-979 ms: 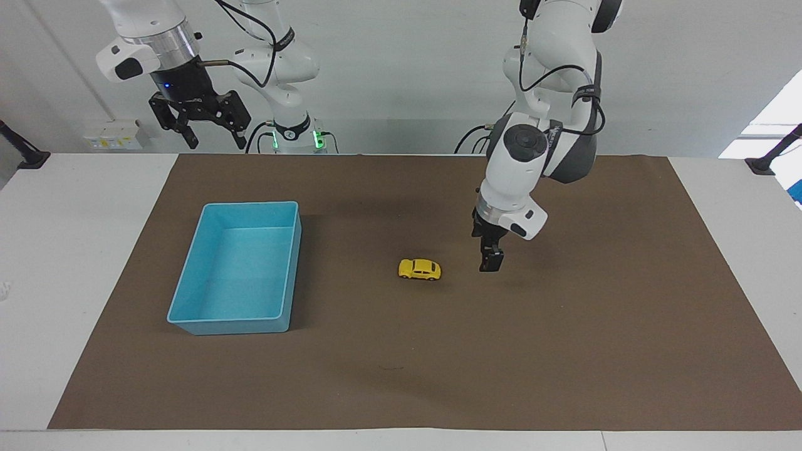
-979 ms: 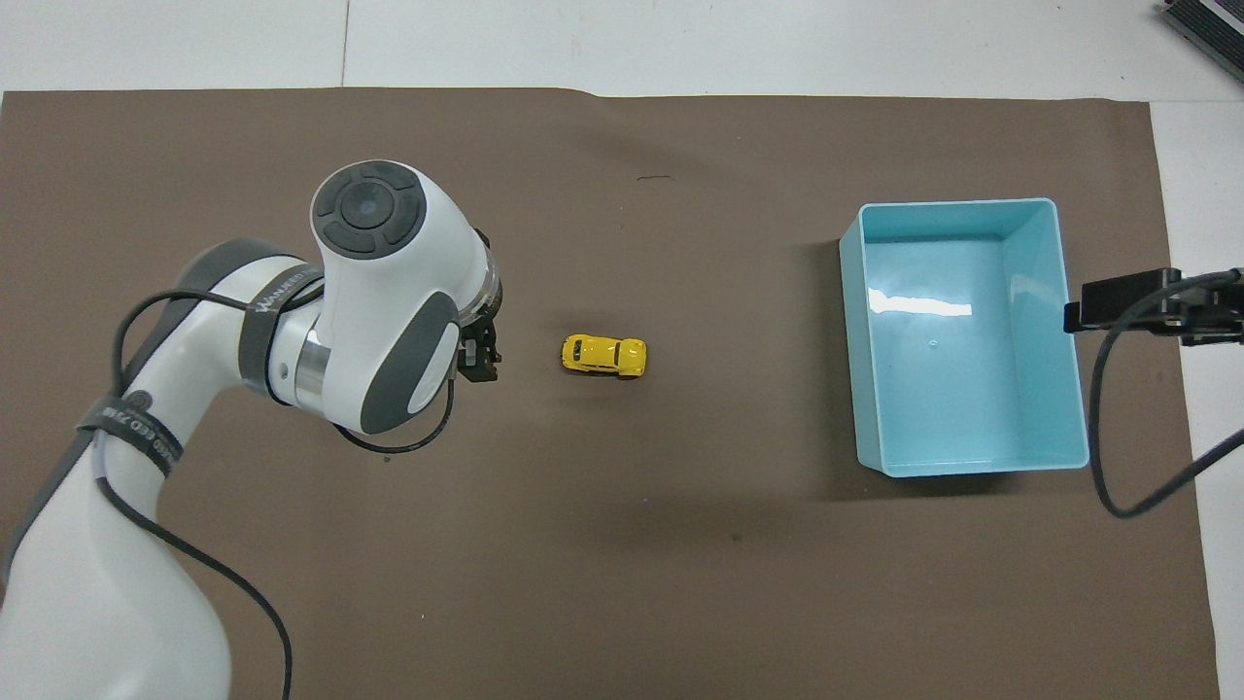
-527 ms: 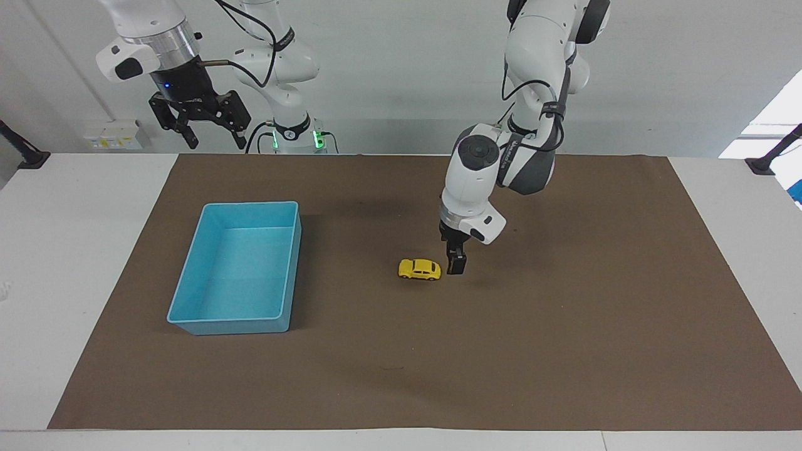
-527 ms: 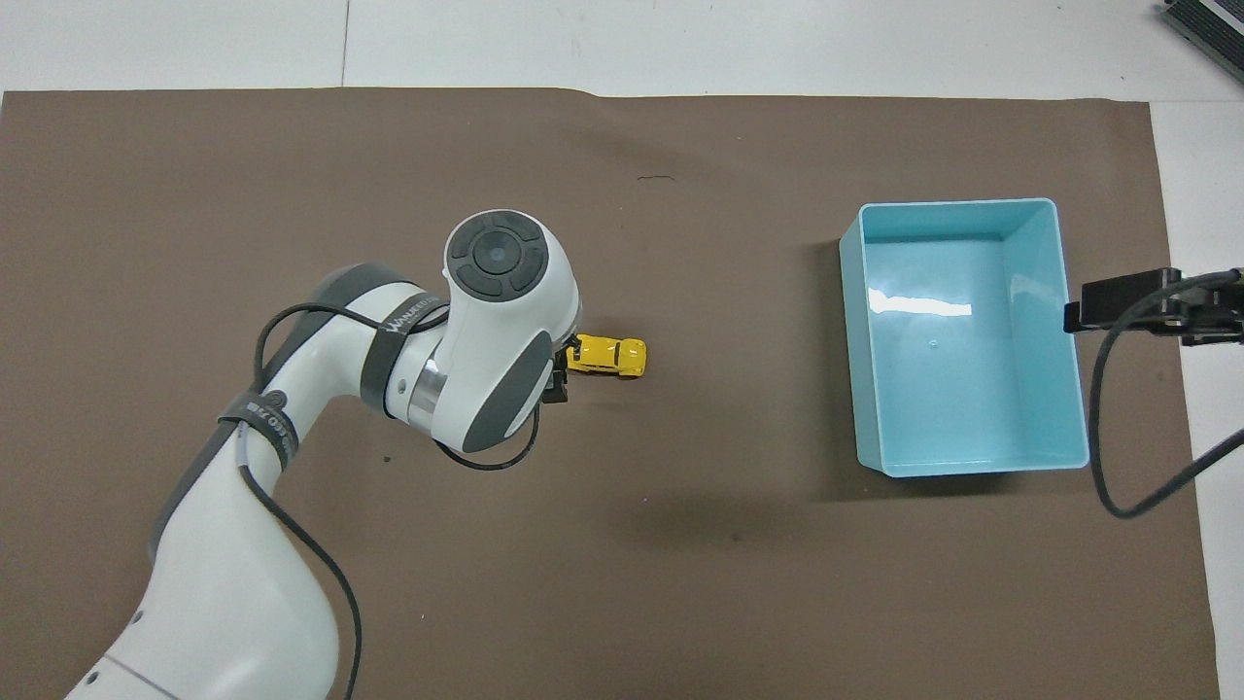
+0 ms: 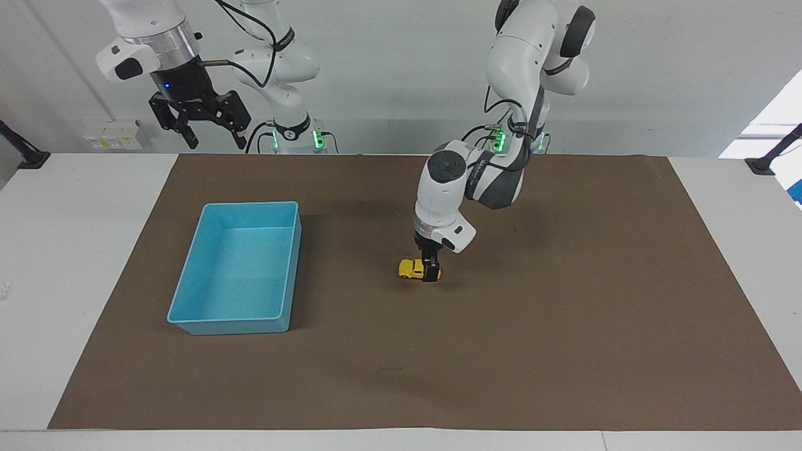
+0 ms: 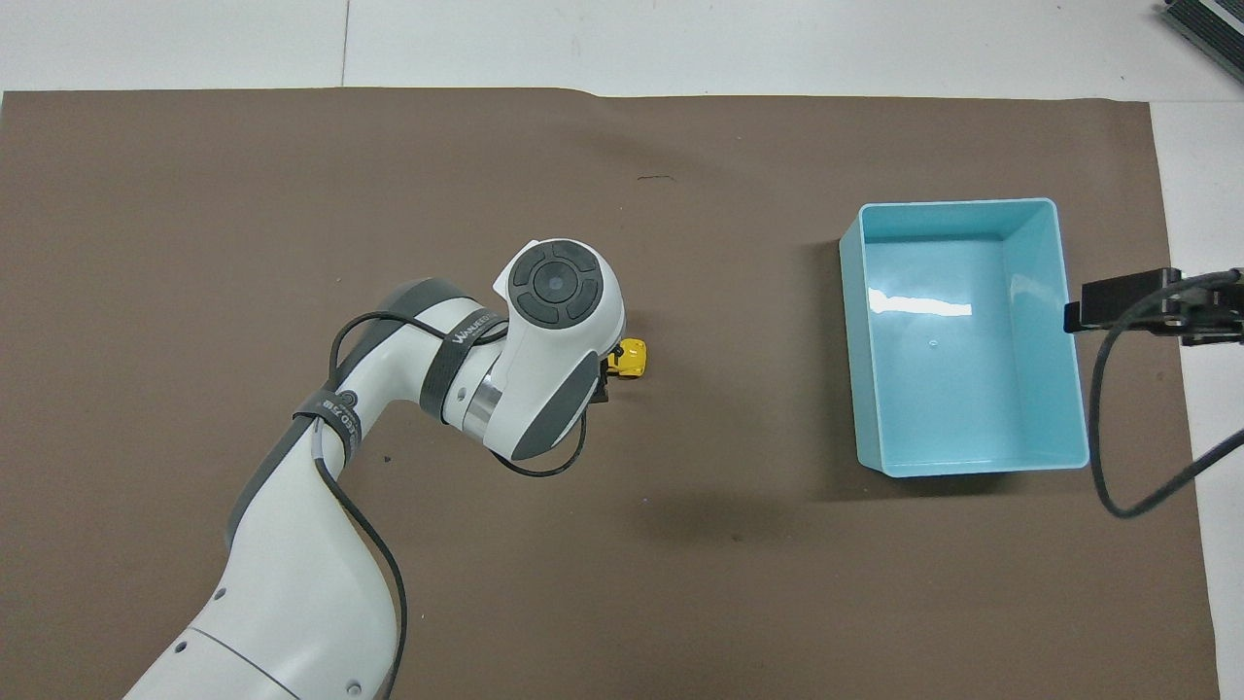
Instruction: Wind up and store yellow beetle car
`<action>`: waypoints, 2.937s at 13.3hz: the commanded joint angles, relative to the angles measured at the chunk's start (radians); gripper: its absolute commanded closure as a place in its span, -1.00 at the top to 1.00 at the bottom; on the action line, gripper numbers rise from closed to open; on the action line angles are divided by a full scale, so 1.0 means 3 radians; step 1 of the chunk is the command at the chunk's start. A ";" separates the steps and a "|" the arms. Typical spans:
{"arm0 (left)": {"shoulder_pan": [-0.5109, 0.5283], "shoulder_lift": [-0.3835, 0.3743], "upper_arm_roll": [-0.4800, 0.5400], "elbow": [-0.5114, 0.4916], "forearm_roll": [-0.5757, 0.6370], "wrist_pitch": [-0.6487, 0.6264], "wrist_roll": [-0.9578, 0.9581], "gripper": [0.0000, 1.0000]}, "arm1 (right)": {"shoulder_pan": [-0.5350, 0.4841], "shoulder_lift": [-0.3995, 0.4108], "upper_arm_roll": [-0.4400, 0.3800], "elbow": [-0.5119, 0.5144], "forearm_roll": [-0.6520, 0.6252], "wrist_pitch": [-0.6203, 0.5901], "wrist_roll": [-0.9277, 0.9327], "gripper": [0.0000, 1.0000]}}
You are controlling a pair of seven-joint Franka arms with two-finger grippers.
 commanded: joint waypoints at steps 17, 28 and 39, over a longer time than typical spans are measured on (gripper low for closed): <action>-0.0050 0.0081 0.0024 -0.0059 0.0038 0.0128 -0.0036 -0.35 | -0.0044 -0.0015 0.0010 -0.0019 0.0061 -0.0031 -0.0084 1.00; 0.0068 0.0066 0.0034 -0.0217 0.0038 0.0087 0.0000 -0.49 | -0.0044 -0.0015 0.0010 -0.0019 0.0061 -0.0031 -0.0084 1.00; 0.0487 0.0010 0.0070 -0.0447 0.0109 -0.0005 0.0404 -0.47 | -0.0044 -0.0015 0.0010 -0.0019 0.0061 -0.0031 -0.0084 1.00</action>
